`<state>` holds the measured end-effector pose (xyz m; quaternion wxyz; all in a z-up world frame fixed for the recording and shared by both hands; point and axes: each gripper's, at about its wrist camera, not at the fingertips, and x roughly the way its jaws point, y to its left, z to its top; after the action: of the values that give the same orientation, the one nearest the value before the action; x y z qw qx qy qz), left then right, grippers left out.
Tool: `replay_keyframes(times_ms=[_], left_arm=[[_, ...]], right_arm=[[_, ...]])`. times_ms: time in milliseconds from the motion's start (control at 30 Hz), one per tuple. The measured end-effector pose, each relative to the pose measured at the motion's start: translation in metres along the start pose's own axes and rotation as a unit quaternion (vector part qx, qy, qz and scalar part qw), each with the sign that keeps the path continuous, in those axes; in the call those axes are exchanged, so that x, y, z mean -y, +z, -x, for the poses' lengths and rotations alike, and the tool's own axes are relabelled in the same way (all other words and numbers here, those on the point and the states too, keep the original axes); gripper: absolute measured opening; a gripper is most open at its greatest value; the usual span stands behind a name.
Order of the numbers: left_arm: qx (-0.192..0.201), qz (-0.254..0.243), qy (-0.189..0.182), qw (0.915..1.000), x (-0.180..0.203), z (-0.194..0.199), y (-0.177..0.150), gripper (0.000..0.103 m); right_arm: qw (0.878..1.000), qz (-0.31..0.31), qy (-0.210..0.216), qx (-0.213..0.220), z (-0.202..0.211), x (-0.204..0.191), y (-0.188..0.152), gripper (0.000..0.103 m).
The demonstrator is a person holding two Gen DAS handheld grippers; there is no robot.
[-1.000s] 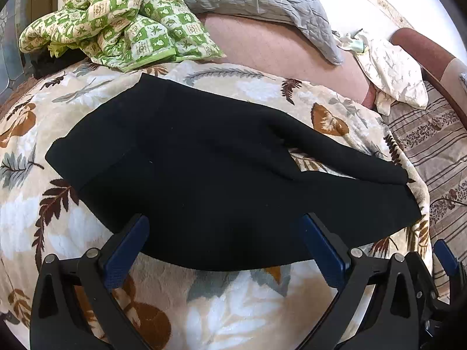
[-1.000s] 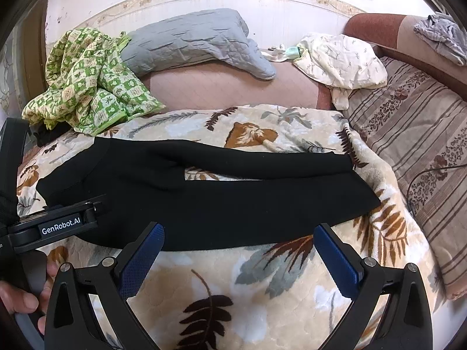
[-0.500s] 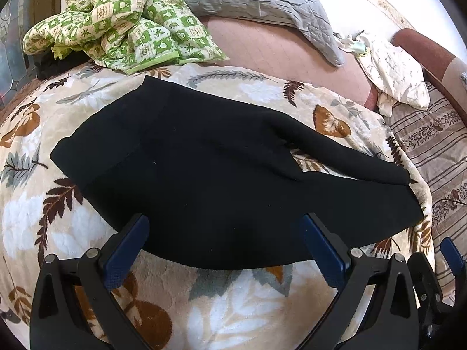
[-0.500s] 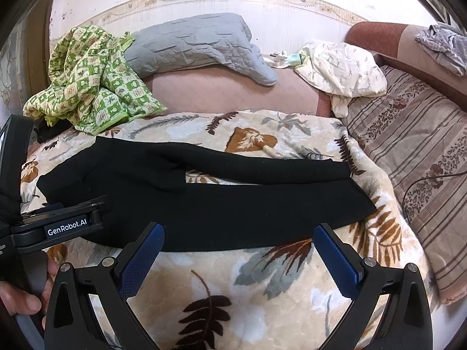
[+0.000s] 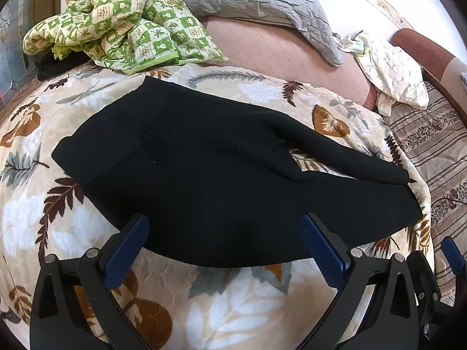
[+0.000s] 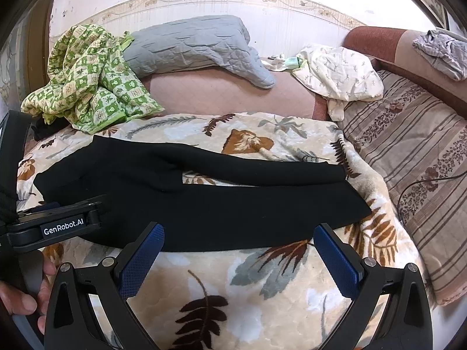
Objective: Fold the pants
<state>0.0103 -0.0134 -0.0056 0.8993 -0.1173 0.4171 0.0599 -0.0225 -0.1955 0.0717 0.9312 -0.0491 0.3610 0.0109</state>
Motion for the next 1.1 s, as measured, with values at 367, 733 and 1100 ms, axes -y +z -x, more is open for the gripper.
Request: replay_keyframes(times_ms=[367, 733, 1100], left_arm=[[0.003, -0.001, -0.002, 1.0, 0.0, 0.003, -0.002, 0.103], [0.063, 0.006, -0.127, 0.9899, -0.071, 0.046, 0.019, 0.103], [-0.004, 0.133, -0.199, 0.9709, -0.191, -0.008, 0.043, 0.103]], right_arm=[[1.0, 0.005, -0.004, 0.002, -0.001, -0.002, -0.002, 0.102], [0.999, -0.009, 0.033, 0.031, -0.003, 0.041, 0.003, 0.102], [0.997, -0.02, 0.074, -0.007, -0.085, 0.108, -0.056, 0.102]])
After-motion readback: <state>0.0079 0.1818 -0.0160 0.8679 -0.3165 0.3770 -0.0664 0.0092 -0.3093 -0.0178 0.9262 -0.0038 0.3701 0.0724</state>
